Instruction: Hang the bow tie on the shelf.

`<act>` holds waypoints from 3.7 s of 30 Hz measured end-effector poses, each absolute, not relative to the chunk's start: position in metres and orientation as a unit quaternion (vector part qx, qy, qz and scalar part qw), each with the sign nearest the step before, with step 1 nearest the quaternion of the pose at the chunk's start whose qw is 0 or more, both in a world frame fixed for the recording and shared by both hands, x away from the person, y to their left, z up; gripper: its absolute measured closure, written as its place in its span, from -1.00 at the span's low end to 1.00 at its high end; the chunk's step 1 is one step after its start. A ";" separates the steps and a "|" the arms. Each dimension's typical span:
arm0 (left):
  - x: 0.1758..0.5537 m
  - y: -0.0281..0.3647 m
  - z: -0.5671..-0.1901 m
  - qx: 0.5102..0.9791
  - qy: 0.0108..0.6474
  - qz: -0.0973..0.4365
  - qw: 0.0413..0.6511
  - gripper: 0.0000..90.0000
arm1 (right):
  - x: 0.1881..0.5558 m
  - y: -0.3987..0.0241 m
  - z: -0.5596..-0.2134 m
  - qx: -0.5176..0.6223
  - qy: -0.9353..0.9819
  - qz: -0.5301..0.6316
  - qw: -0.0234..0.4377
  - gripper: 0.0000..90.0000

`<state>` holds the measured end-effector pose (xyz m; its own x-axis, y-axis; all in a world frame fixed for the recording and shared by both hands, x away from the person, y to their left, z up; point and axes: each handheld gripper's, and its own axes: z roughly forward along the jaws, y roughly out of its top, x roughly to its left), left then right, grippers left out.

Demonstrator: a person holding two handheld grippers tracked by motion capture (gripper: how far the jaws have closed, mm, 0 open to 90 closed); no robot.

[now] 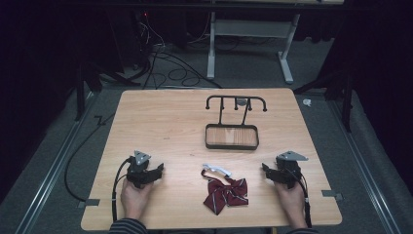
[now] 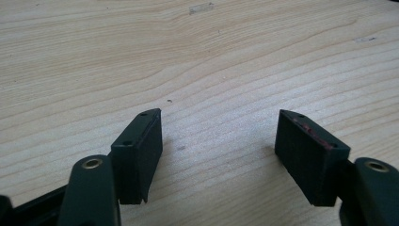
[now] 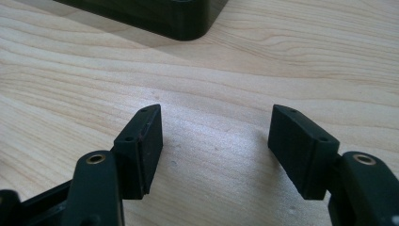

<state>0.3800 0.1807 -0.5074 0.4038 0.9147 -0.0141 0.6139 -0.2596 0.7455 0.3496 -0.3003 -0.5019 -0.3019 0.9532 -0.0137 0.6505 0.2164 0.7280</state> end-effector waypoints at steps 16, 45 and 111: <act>0.380 0.180 -0.507 0.762 0.502 0.218 0.346 -0.27 | 0.349 -0.300 -0.502 0.536 0.746 0.317 0.236 -0.22; 0.380 0.180 -0.507 0.764 0.501 0.215 0.346 -0.31 | 0.341 -0.281 -0.496 0.523 0.747 0.333 0.240 0.23; 0.379 0.180 -0.507 0.763 0.502 0.215 0.345 -0.31 | 0.339 -0.184 -0.493 0.398 0.844 0.337 0.126 0.70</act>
<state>0.3794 0.1803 -0.5073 0.4038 0.9147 -0.0184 0.6181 -0.2580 0.7425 0.3394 -0.1845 -0.4931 -0.6514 0.7567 0.0561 0.5869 0.4556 0.6693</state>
